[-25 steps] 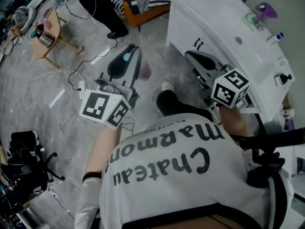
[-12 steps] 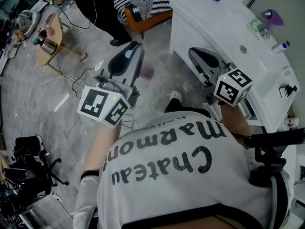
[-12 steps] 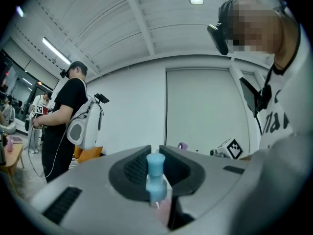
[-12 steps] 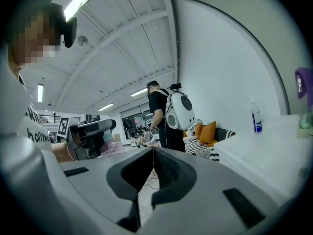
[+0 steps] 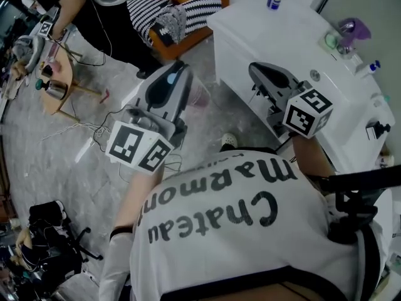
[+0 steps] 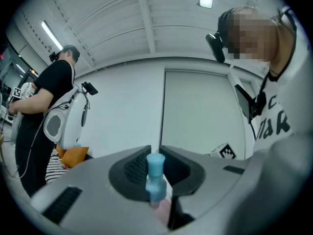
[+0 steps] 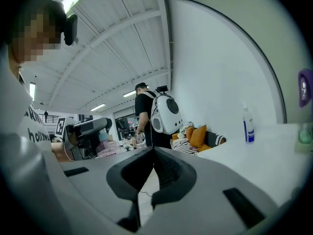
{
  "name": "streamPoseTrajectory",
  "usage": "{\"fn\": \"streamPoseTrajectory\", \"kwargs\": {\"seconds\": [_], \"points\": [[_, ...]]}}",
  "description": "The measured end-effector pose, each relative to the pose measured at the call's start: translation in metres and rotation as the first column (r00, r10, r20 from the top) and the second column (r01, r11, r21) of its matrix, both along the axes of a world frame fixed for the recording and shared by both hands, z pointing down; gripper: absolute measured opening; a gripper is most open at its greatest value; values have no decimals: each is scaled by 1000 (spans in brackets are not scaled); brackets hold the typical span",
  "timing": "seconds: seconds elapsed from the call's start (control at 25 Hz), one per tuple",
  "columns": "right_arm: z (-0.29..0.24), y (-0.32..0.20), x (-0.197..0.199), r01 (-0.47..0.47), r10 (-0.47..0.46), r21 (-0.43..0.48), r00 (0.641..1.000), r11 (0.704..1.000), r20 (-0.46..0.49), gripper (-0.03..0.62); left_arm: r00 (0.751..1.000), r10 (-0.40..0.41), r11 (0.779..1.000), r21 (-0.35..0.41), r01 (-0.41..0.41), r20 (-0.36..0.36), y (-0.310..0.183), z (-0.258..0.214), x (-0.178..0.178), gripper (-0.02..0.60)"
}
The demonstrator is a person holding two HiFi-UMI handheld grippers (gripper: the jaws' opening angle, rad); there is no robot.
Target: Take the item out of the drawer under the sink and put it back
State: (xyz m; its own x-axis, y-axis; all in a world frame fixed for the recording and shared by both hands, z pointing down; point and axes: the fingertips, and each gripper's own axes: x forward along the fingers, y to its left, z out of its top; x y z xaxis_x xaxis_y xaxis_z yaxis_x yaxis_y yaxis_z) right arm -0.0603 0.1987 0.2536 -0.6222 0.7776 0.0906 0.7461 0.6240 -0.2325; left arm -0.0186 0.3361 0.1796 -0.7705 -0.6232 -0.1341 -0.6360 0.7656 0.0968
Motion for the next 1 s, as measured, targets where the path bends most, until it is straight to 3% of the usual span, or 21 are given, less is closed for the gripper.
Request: {"fn": "streamPoseTrajectory", "kwargs": {"seconds": [0.56, 1.0], "points": [[17, -103, -98, -192, 191, -32, 980, 981, -50, 12, 987, 158, 987, -1, -158, -21, -88, 5, -120, 57], [36, -169, -130, -323, 318, -43, 943, 945, -93, 12, 957, 283, 959, 12, -282, -60, -153, 16, -173, 57]]}}
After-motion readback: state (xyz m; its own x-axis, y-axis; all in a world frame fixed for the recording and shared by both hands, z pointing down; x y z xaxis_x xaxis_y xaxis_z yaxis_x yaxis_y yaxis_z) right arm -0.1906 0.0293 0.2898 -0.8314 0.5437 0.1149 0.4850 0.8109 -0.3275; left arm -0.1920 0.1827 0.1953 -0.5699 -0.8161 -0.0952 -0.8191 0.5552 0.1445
